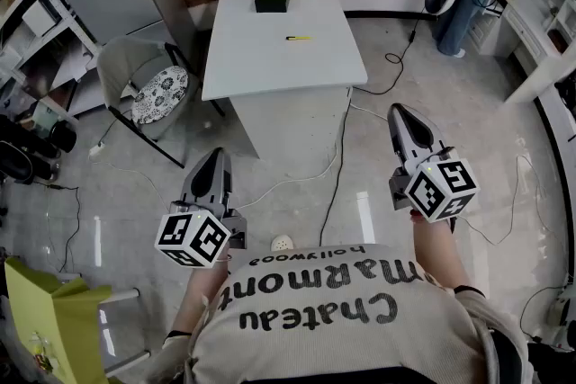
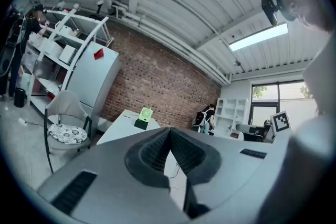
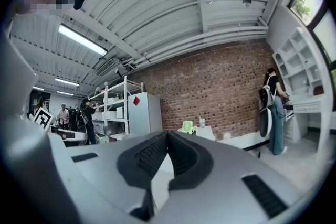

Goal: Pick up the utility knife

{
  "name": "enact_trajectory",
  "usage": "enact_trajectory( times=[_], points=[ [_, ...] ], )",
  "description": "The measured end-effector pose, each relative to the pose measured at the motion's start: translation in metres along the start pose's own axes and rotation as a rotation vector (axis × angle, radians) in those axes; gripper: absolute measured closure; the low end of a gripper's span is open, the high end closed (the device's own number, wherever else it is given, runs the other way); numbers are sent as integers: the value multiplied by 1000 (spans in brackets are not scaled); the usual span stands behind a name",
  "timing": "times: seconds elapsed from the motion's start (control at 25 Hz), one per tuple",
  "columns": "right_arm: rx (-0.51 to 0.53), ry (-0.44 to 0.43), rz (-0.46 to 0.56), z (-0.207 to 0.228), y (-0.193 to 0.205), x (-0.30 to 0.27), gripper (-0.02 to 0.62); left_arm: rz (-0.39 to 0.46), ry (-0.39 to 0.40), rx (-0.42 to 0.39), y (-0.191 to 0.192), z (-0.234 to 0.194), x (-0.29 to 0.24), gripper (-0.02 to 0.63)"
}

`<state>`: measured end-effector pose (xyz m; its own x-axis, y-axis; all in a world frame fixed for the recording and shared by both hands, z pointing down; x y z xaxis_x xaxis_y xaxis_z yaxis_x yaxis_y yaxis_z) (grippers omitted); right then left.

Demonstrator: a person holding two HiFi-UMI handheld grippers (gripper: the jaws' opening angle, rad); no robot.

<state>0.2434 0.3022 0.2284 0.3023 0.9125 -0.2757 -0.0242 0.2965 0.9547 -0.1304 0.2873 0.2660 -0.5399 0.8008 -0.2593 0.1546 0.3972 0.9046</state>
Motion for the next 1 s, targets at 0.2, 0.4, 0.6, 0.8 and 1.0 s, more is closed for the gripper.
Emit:
enact_trajectory(
  times=[0.2, 0.4, 0.6, 0.8, 1.0],
  points=[
    [-3, 12, 9, -16, -10, -30, 592, -15, 20, -19, -16, -31, -16, 604],
    [-39, 12, -2, -33, -13, -56, 592, -27, 53, -24, -31, -56, -26, 604],
    [-50, 21, 4, -52, -16, -79, 592, -31, 77, -24, -41, -86, -32, 604],
    [-54, 13, -3, -69, -13, -97, 592, -27, 94, -36, -48, -108, -38, 604],
    [-99, -15, -27, -78, 3, -114, 592, -40, 85, -3, -40, -128, -43, 604]
  ],
)
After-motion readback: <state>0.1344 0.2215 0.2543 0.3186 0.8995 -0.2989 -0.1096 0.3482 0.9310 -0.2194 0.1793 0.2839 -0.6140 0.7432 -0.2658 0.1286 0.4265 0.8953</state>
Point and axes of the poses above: the fingertips, and each gripper's own axes: x backward along the fingers, z to its right, y out of its underside, the point moved 8 cm from there along x, backward along the fingers, and after that the axes turned 14 degrees about -z, right-handed, at the moved point
